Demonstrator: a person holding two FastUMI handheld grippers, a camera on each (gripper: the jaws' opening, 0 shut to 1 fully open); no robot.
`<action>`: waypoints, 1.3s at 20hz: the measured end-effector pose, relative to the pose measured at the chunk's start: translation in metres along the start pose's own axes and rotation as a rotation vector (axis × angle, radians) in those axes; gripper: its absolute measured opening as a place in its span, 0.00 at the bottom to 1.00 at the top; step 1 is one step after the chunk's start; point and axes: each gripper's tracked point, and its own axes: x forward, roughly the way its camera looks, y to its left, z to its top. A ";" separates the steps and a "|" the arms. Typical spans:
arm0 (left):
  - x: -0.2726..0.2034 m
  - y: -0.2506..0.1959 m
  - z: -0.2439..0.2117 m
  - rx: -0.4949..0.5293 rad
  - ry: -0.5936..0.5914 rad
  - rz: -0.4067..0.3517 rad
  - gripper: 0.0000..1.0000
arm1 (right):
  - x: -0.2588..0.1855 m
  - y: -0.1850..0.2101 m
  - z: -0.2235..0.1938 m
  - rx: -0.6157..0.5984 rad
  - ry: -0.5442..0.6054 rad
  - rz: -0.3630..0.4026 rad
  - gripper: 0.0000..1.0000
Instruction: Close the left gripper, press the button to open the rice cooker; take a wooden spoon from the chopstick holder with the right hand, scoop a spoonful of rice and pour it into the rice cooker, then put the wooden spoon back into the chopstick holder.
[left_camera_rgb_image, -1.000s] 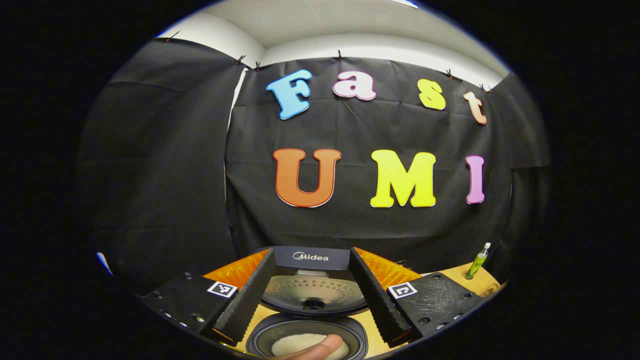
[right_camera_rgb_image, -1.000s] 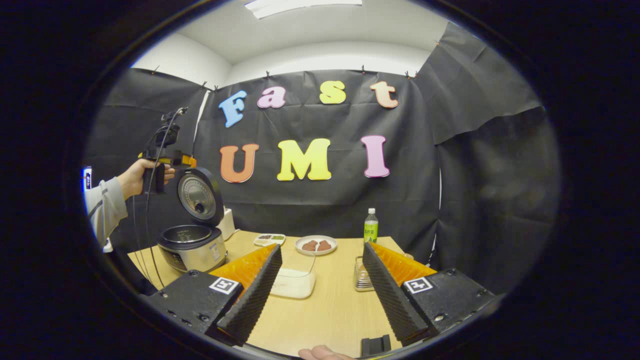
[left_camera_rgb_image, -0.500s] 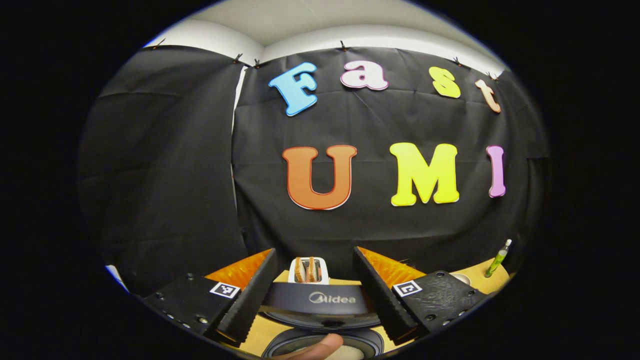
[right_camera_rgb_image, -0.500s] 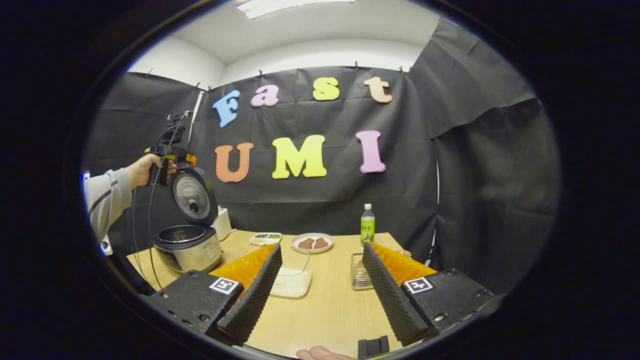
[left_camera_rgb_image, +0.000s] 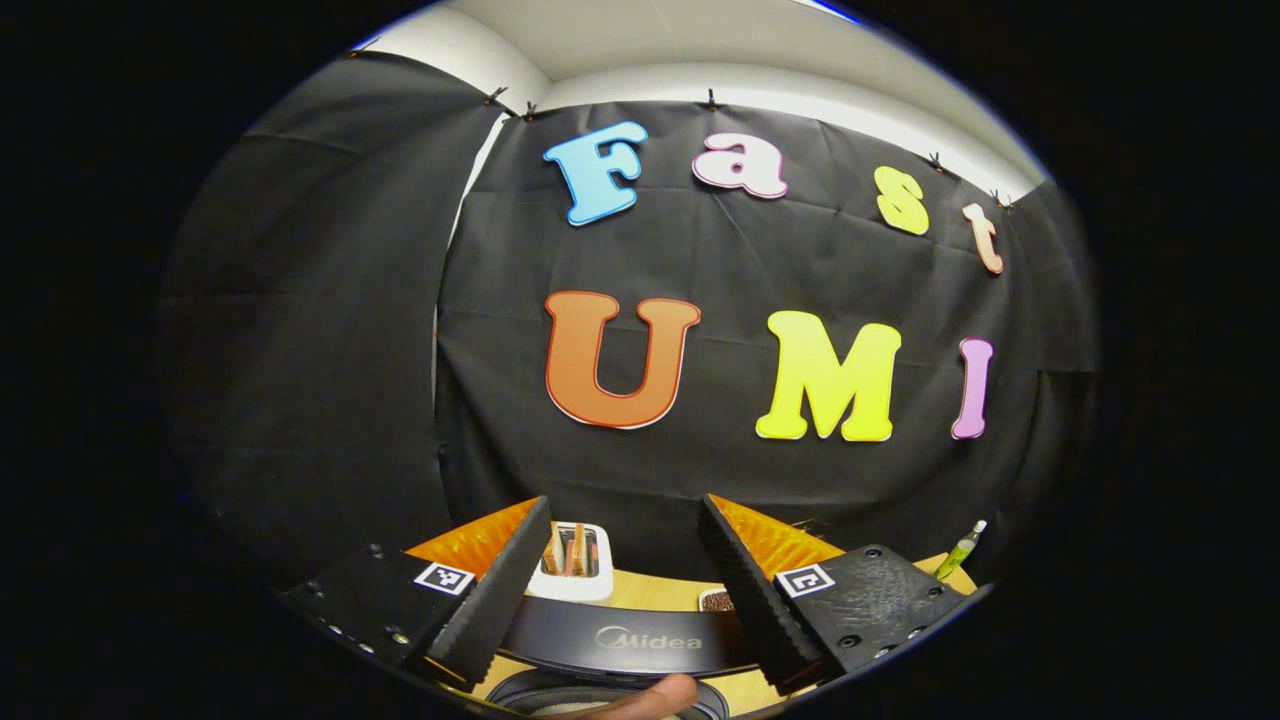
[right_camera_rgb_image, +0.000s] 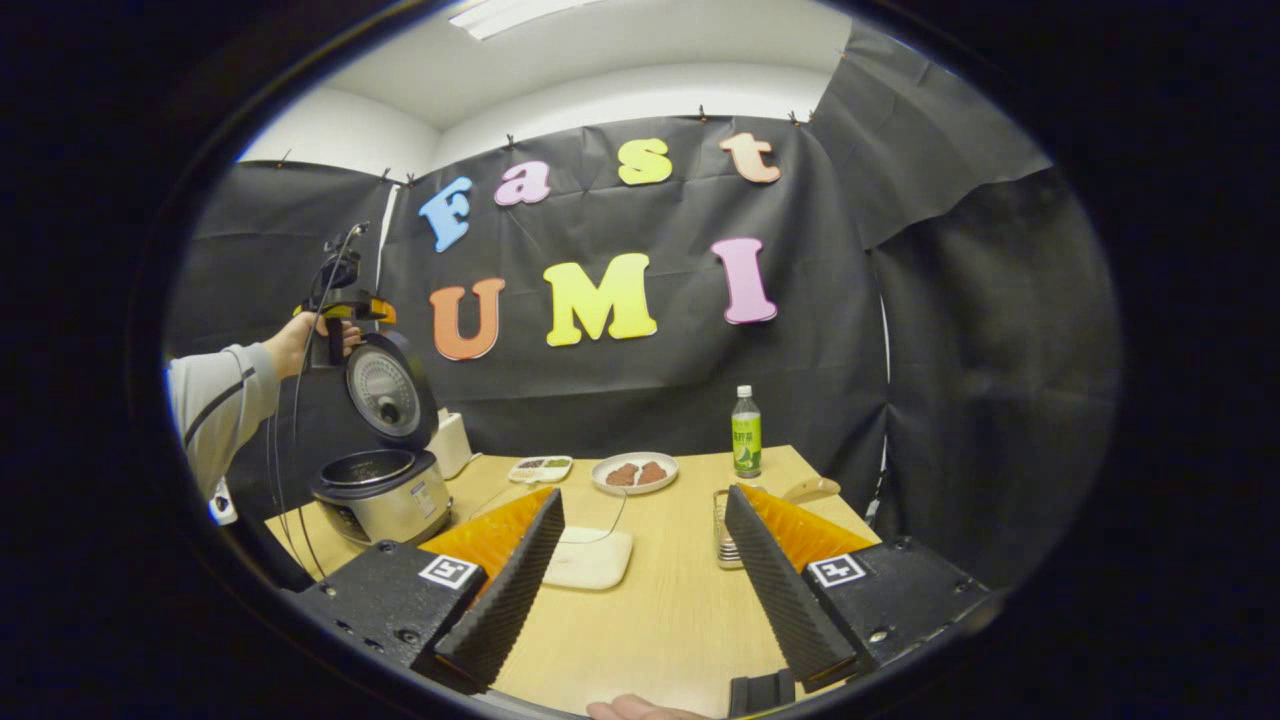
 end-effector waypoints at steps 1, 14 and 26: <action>-0.001 -0.004 -0.010 0.023 0.021 -0.005 0.84 | 0.000 0.000 -0.001 0.002 0.001 0.000 1.00; -0.080 -0.002 -0.051 0.093 0.080 0.023 0.99 | -0.056 0.000 0.016 -0.040 -0.064 -0.038 1.00; -0.146 -0.003 -0.170 0.046 0.206 -0.053 0.98 | -0.106 0.045 0.030 -0.091 -0.123 0.034 1.00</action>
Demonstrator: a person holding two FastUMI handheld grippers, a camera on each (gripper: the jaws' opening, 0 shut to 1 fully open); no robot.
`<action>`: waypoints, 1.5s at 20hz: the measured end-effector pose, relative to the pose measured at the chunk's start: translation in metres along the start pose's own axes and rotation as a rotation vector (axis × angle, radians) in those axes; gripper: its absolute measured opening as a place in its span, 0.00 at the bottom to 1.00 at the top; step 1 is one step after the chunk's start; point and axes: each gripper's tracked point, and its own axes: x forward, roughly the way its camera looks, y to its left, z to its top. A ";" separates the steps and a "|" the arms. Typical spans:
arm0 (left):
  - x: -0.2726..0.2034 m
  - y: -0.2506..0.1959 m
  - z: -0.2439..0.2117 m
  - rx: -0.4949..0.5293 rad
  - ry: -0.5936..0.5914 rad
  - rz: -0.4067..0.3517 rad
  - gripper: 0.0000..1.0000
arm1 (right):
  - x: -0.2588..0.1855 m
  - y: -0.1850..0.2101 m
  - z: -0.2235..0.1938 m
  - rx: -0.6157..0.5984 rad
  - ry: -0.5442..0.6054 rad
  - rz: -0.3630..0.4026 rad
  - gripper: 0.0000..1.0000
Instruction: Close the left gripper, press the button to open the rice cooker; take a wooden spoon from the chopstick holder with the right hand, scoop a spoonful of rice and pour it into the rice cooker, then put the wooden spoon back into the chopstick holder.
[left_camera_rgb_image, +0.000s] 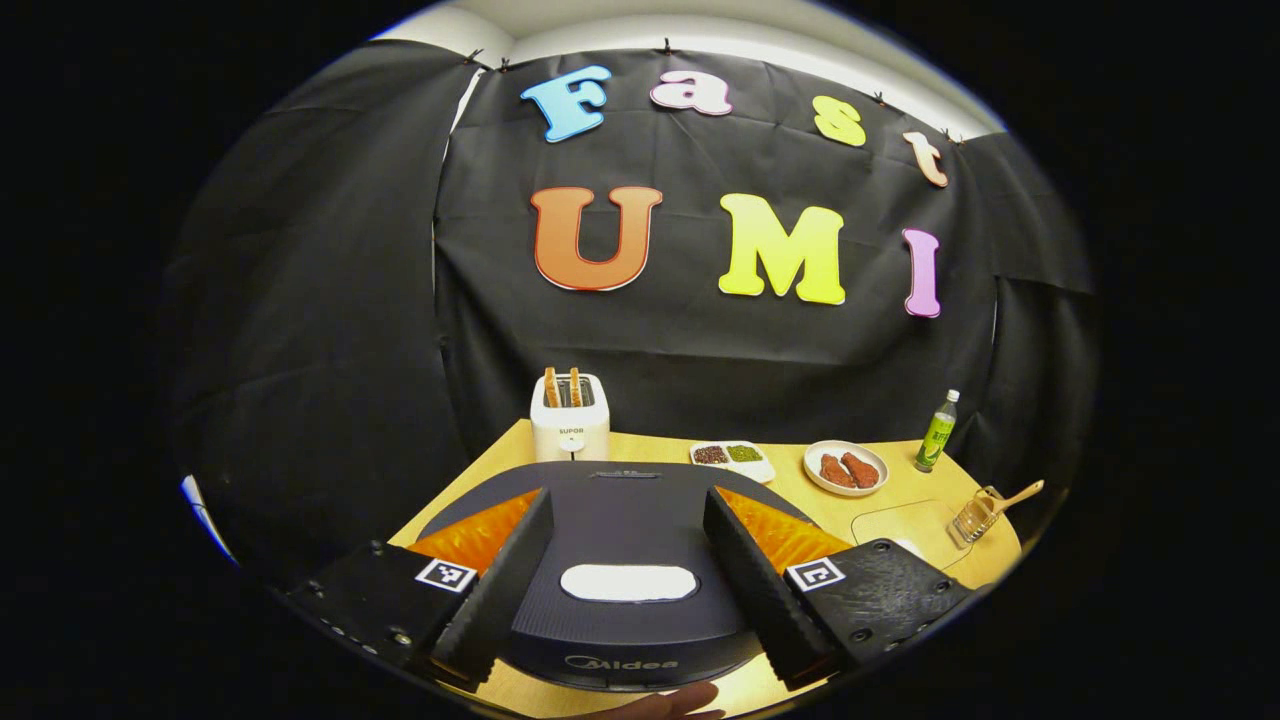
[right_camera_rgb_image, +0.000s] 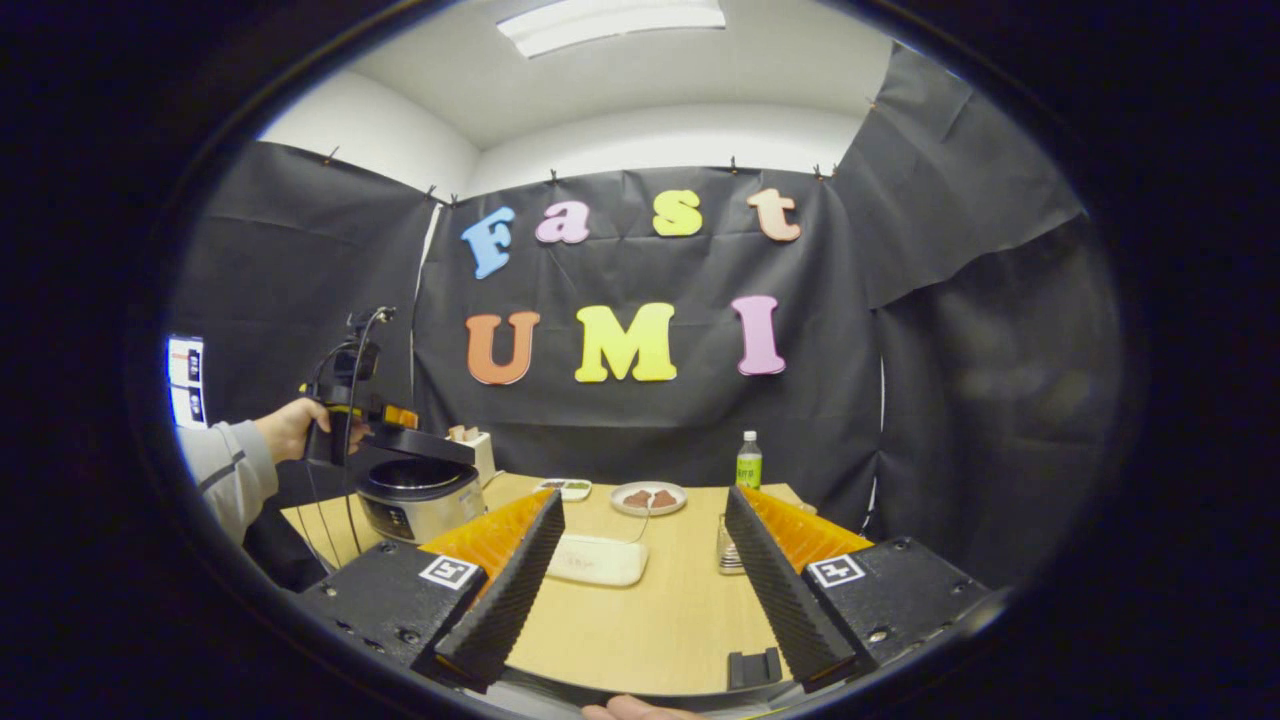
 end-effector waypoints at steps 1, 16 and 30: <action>0.001 0.000 -0.007 0.009 -0.007 0.002 0.97 | 0.001 0.003 0.000 -0.002 0.002 0.002 1.00; 0.004 0.002 -0.050 -0.002 -0.080 0.006 0.97 | -0.002 0.019 -0.002 -0.013 0.017 0.013 1.00; 0.009 0.003 -0.048 0.040 -0.188 0.060 0.97 | 0.003 0.030 -0.011 -0.010 0.044 0.040 1.00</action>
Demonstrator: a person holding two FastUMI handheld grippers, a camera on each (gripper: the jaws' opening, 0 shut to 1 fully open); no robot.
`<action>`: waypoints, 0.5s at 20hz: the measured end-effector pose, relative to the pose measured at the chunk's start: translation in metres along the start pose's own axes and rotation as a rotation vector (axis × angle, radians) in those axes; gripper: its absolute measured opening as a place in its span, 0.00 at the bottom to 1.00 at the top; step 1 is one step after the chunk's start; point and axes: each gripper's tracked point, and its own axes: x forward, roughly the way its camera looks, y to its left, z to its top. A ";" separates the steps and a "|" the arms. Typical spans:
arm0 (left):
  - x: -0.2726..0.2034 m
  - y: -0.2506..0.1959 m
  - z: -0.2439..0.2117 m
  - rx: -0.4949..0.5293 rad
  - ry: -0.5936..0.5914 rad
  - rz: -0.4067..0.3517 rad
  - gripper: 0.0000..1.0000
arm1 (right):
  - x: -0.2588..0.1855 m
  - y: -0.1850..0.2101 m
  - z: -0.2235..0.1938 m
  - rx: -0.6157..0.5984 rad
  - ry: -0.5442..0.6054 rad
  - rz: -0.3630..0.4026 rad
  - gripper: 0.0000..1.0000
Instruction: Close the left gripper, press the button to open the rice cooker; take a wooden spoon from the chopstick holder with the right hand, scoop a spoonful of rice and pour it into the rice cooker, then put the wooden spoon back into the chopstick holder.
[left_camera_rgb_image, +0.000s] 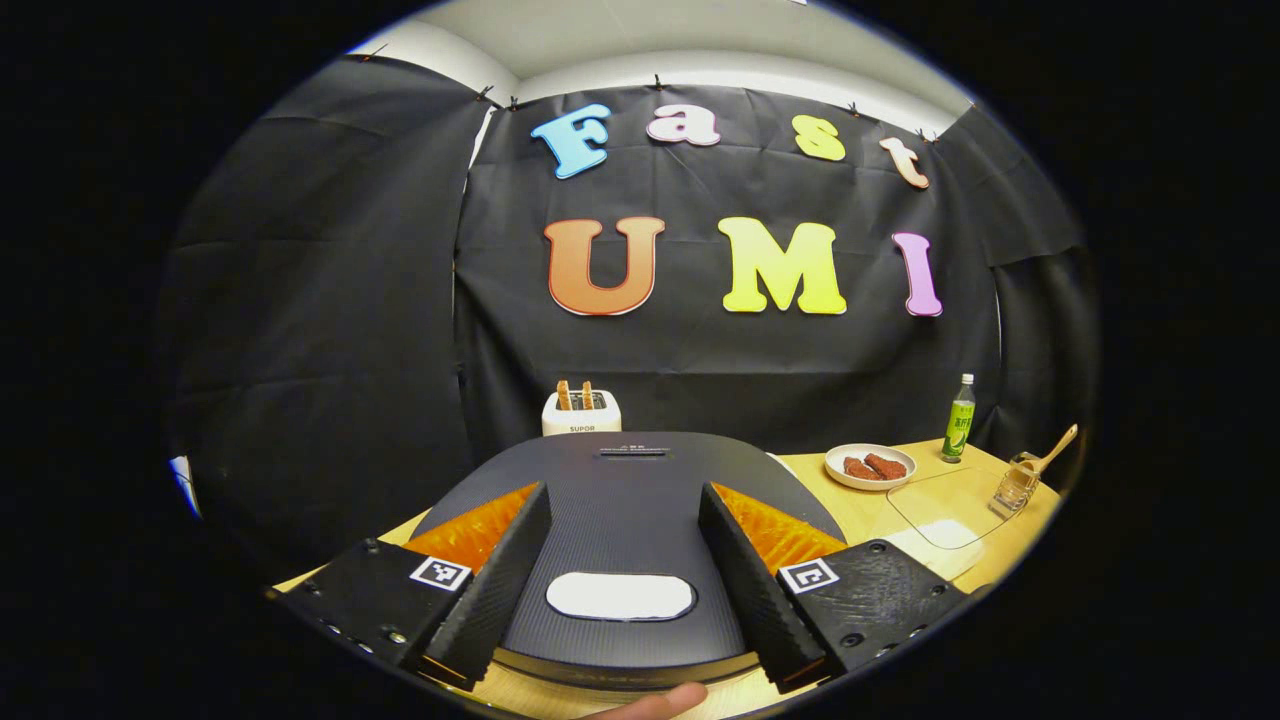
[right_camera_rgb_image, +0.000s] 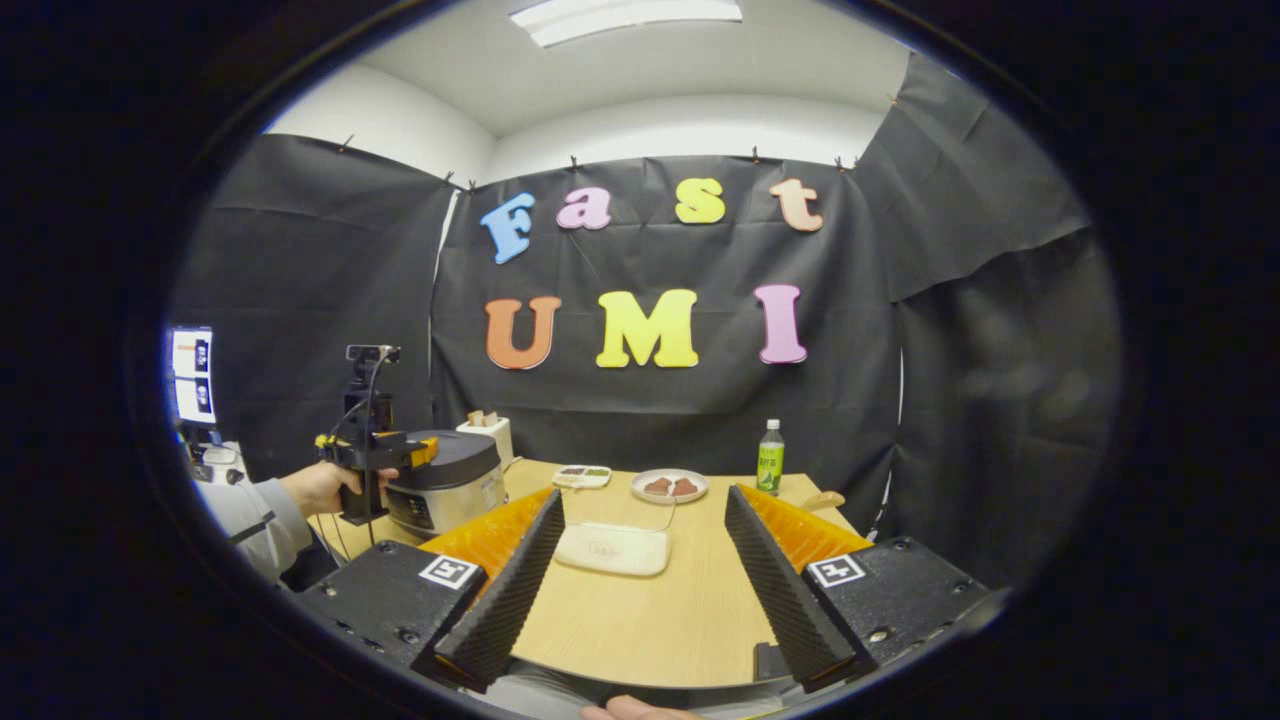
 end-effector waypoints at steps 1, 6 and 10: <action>0.001 0.000 -0.001 0.001 0.008 0.002 0.97 | 0.002 0.000 -0.001 0.001 0.000 0.002 1.00; -0.009 0.007 0.011 -0.011 0.077 0.019 0.92 | 0.008 -0.007 -0.006 0.016 0.018 -0.012 1.00; -0.032 0.003 0.044 -0.027 0.068 0.020 0.91 | 0.011 -0.022 0.002 -0.005 0.011 -0.058 1.00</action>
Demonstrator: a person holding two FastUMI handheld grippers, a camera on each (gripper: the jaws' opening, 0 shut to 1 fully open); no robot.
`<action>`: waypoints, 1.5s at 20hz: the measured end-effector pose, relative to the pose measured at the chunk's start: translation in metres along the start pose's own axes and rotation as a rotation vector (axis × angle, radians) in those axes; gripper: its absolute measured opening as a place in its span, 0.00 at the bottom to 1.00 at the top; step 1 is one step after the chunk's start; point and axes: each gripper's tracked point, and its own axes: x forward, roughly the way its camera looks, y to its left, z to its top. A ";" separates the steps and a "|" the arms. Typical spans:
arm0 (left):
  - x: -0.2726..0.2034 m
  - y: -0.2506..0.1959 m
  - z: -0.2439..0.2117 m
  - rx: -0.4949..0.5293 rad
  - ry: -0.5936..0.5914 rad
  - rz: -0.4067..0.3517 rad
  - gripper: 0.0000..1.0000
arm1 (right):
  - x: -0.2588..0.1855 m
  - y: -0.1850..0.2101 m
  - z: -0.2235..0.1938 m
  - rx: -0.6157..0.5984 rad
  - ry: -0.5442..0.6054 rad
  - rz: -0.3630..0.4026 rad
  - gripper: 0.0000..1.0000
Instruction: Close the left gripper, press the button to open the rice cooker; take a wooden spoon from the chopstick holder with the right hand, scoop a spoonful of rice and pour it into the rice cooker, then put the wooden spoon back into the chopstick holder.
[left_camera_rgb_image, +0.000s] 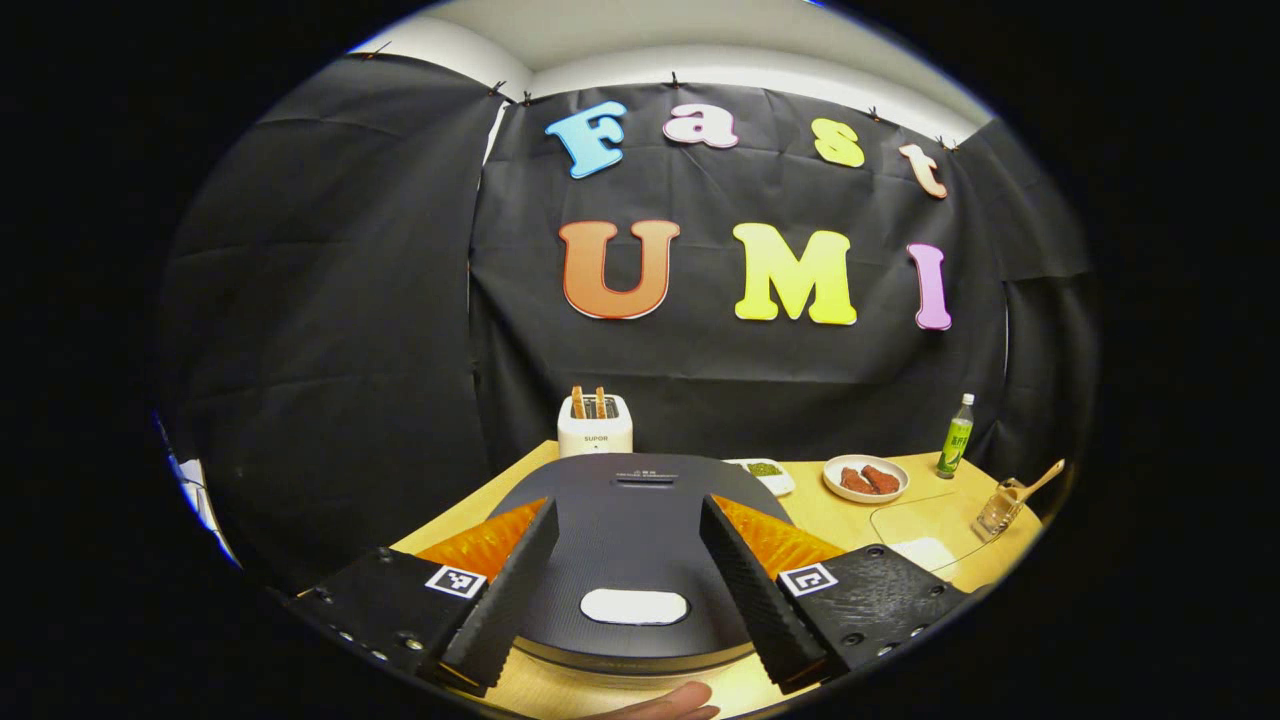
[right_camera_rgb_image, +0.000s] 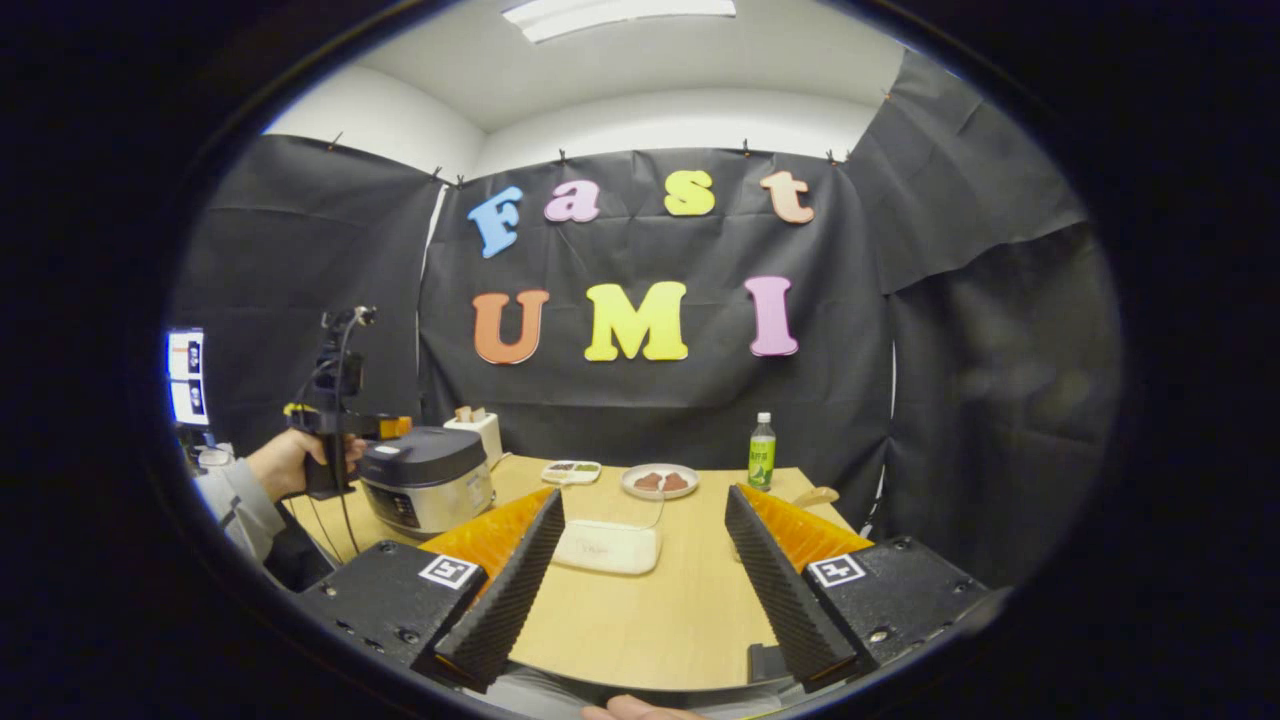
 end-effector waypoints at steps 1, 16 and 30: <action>-0.006 -0.001 0.009 0.021 -0.011 0.004 0.92 | 0.000 -0.007 0.001 -0.001 -0.001 -0.021 1.00; -0.163 -0.094 0.093 0.029 -0.144 -0.093 0.95 | -0.014 -0.054 0.066 0.010 -0.067 -0.121 1.00; -0.248 -0.152 0.061 0.051 -0.153 -0.173 0.94 | -0.035 -0.061 0.050 0.053 -0.051 -0.154 1.00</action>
